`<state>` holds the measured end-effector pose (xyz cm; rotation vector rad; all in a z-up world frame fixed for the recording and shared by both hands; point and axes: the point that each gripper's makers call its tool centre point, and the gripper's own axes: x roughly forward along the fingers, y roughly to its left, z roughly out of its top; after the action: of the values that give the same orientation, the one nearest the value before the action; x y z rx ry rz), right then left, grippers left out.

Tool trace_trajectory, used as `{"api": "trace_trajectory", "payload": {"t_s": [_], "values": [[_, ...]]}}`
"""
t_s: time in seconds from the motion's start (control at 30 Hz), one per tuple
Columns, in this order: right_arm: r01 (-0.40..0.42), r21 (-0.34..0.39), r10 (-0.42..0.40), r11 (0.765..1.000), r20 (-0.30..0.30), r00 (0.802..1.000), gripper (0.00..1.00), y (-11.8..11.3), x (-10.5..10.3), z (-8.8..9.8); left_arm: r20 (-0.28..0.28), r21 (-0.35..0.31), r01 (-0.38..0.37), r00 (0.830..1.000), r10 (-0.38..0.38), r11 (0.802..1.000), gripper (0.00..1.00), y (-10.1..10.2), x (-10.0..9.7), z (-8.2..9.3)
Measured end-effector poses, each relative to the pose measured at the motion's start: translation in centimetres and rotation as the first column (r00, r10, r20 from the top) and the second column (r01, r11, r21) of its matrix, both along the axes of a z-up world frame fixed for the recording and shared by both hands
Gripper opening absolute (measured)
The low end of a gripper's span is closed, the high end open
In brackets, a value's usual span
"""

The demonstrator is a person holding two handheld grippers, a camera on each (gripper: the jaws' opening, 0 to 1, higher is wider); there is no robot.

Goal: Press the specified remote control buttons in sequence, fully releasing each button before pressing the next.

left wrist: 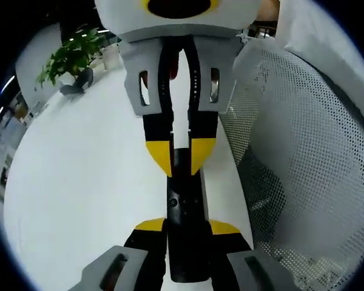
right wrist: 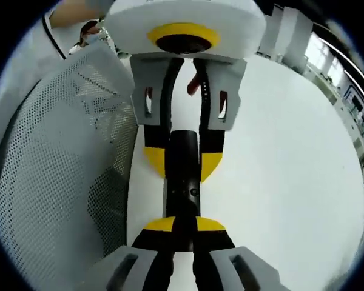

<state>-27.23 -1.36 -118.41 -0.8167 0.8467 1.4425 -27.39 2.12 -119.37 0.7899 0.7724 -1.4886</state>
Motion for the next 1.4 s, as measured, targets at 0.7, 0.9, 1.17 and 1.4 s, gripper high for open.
{"api": "trace_trajectory", "payload": {"t_s": [0.7, 0.9, 1.17, 1.4], "values": [[-0.154, 0.011, 0.15, 0.988, 0.147, 0.978, 0.05, 0.9, -0.8, -0.1, -0.004, -0.055, -0.017, 1.0, 0.017, 0.998, 0.23, -0.2, 0.1, -0.1], [-0.06, -0.031, 0.061, 0.998, 0.051, 0.997, 0.04, 1.0, -0.4, -0.2, -0.005, -0.056, -0.022, 1.0, 0.022, 0.998, 0.23, -0.2, 0.1, -0.1], [0.078, 0.063, -0.082, 0.995, 0.059, 0.995, 0.05, 1.1, -0.1, 0.1, -0.005, -0.064, -0.026, 1.0, 0.026, 0.998, 0.23, -0.1, 0.1, -0.1], [0.079, 0.063, -0.084, 0.995, 0.083, 0.993, 0.05, 1.2, -0.3, 0.0, -0.005, -0.069, -0.029, 1.0, 0.029, 0.997, 0.23, -0.1, 0.2, -0.1]]}}
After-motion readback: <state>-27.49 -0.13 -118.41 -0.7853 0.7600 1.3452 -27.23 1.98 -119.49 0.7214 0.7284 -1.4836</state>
